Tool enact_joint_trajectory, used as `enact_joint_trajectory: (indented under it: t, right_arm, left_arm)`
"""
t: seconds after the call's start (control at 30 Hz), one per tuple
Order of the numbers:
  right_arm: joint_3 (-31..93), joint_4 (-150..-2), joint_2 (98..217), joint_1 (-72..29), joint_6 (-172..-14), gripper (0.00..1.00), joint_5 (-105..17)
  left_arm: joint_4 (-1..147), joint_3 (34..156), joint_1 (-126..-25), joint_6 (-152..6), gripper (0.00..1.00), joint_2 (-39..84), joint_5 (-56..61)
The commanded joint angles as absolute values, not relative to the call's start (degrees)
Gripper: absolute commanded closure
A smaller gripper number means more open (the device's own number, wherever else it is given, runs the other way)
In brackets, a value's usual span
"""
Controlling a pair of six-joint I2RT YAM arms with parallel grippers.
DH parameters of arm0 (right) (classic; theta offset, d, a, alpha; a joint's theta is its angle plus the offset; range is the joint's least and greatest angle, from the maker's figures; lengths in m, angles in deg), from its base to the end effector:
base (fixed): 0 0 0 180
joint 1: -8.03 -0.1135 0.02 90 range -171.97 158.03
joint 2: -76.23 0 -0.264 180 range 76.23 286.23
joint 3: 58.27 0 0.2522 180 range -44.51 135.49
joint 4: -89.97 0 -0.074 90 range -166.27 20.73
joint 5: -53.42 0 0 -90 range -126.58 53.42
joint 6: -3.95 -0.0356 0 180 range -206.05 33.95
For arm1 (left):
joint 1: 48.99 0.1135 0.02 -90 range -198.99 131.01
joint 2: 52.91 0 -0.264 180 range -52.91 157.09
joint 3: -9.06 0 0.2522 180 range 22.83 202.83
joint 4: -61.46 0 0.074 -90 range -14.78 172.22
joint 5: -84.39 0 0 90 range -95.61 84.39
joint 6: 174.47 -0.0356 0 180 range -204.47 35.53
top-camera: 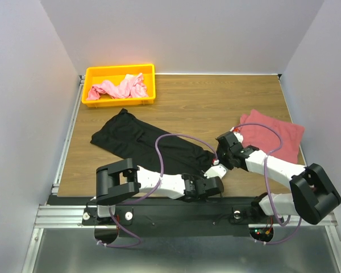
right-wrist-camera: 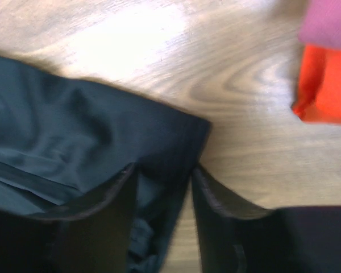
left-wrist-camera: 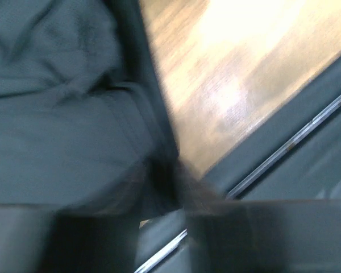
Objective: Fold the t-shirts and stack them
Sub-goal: Fold the tshirt
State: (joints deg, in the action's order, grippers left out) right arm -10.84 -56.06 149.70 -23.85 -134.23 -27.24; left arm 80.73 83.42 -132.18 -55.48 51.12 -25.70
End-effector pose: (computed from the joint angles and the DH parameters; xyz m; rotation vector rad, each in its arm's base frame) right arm 0.1950 0.1145 0.1614 0.4288 2.5893 0.2879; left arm 0.0565 -0.3696 0.1638 0.9571 2.2219 -0.5117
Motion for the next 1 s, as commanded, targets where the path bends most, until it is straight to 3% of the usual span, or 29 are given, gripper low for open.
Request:
enact_joint_trajectory:
  t: [0.0,0.03,0.2,0.3,0.67,0.97]
  right_arm:
    - [-11.1,-58.8,152.4,-23.5,-133.7,0.6,-28.5]
    - [-10.9,-58.8,152.7,-23.5,-133.6,0.63,-28.2]
    - [-9.6,-58.7,152.2,-23.4,-132.4,0.82,-26.3]
    - [-9.7,-58.5,148.6,-23.2,-131.2,1.0,-25.3]
    - [-6.7,-50.2,140.8,-22.8,-127.0,1.0,-22.3]
    - [2.5,-51.2,148.2,-25.4,-123.0,1.0,-28.9]
  left_arm:
    - [83.5,85.0,-130.9,-56.0,0.91,54.4,-26.3]
    - [83.7,84.9,-130.6,-55.9,1.0,54.5,-26.8]
    - [82.2,84.9,-130.3,-57.2,1.0,52.5,-23.6]
    - [79.6,84.8,-130.5,-58.5,1.0,49.9,-19.9]
    - [76.0,88.2,-130.4,-59.5,1.0,47.4,-15.0]
    - [76.4,80.3,-126.3,-53.9,1.0,37.5,-18.2]
